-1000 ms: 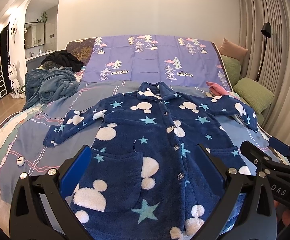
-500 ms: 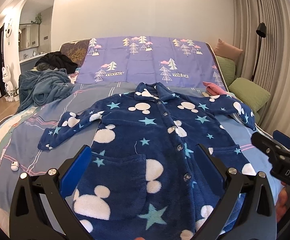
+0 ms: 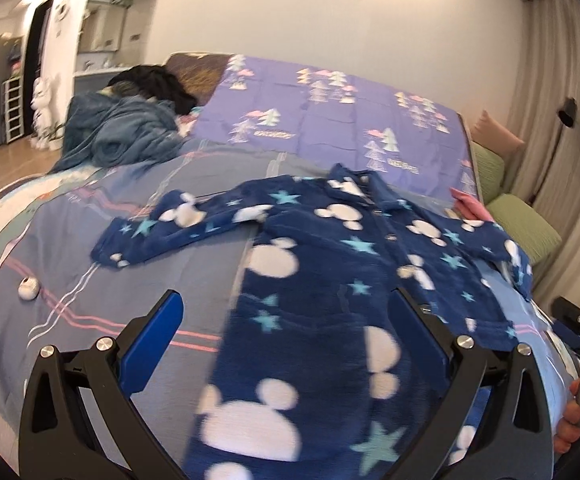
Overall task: Fold small clothes
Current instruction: 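Reach the left tool to the sleeve cuff nearest it and grasp it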
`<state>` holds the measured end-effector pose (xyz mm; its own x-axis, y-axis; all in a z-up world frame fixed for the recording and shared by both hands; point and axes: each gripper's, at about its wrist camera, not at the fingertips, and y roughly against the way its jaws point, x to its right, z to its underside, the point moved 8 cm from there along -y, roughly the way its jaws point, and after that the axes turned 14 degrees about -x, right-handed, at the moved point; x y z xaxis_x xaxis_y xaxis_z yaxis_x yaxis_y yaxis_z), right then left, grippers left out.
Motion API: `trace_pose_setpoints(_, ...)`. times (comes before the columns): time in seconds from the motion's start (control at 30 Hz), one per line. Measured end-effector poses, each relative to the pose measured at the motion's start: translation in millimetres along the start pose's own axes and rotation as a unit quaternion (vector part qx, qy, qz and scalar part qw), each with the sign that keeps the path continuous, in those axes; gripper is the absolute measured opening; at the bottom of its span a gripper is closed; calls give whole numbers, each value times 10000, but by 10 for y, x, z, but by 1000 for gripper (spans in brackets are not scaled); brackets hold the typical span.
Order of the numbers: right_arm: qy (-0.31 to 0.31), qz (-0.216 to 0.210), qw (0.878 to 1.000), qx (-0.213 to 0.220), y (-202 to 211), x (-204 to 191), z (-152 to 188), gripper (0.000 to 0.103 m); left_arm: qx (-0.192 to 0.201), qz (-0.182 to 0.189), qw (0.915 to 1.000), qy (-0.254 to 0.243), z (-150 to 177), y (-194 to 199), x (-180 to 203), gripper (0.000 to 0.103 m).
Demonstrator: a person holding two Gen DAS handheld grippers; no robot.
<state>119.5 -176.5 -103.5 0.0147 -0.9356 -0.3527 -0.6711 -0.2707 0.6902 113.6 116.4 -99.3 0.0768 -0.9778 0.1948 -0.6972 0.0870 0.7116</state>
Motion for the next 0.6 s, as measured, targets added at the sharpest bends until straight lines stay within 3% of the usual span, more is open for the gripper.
trace_pose_setpoints(0.1, 63, 17, 10000, -58, -48, 18, 20, 101, 9, -226, 9996, 185, -41, -47, -276, 102)
trace_pose_setpoints(0.17, 0, -321, 9988, -373, -166, 2, 48, 101, -30, -360, 9989, 295, -59, -122, -488, 102)
trace_pose_setpoints(0.3, -98, -556, 9969, -550, -299, 6, 67, 101, -230, -550, 9966, 572, -72, -327, -900, 102)
trace_pose_setpoints(0.4, -39, -576, 9969, -540, -368, -30, 52, 101, -436, -269, 9937, 996, -73, -529, -1204, 102)
trace_pose_setpoints(0.47, -50, -657, 9962, -562, -422, -49, 50, 101, -649, 37, 9878, 1416, -72, -720, -1435, 100)
trace_pose_setpoints(0.6, -204, -772, 9945, -671, -540, -17, 58, 101, -907, 265, 9725, 2127, -84, -1099, -1897, 94)
